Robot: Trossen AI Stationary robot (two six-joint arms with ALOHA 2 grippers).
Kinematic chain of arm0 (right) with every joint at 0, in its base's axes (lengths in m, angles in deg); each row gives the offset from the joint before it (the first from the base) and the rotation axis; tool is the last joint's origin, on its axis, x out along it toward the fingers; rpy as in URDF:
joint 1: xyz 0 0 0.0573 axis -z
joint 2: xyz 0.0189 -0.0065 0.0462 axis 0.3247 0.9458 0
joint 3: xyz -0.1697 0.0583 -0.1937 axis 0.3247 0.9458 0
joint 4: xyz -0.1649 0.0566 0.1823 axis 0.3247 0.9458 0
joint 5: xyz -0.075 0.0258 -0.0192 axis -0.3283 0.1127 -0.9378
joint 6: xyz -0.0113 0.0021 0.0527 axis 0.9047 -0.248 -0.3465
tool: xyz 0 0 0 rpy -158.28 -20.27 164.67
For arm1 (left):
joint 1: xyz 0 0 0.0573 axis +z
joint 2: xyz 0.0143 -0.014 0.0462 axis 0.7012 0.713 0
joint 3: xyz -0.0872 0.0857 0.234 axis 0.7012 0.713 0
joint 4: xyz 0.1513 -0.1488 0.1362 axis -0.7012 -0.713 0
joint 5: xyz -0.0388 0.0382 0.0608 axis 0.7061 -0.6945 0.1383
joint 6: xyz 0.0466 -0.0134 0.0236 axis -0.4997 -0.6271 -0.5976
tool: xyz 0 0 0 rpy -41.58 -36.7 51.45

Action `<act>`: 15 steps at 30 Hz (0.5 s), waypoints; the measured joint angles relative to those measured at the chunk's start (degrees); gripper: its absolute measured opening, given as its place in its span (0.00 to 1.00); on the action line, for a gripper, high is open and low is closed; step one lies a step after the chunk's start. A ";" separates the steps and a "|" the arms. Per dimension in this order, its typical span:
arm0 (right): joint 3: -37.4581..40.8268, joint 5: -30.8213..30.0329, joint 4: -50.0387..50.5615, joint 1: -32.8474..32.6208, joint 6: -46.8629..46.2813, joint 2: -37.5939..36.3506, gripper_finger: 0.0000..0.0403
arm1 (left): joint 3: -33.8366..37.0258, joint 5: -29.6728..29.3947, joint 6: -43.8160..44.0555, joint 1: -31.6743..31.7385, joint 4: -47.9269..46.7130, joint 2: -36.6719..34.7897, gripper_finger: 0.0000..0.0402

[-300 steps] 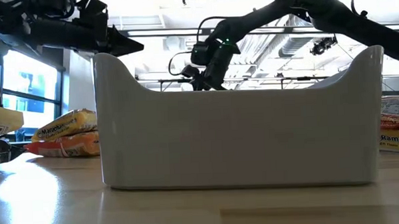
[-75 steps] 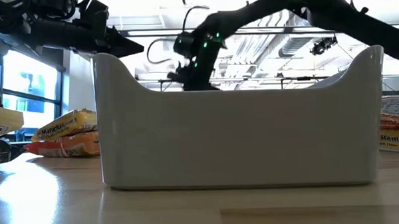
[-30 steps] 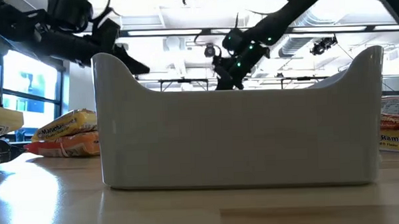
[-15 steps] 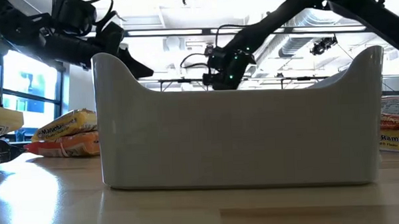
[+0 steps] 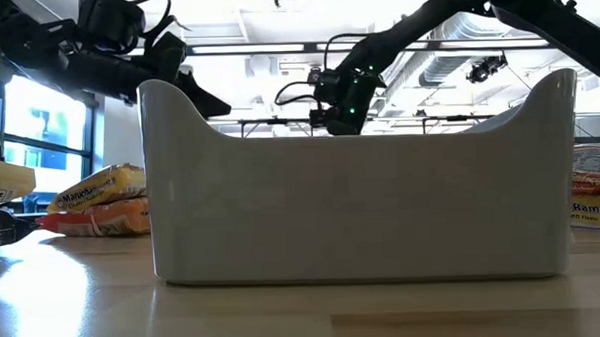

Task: Sort Maruchan noodles
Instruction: Put the orange noodle pack into the transparent bin

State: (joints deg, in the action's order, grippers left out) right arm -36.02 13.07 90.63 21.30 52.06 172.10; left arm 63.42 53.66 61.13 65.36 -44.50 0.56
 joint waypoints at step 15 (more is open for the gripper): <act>0.00 1.07 -2.07 -0.15 2.88 0.52 0.00 | 0.04 0.00 0.02 0.02 -1.79 0.00 0.03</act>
State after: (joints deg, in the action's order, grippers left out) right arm -36.02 14.14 88.56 21.15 54.95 172.62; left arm 63.46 53.66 61.15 65.38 -46.29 0.56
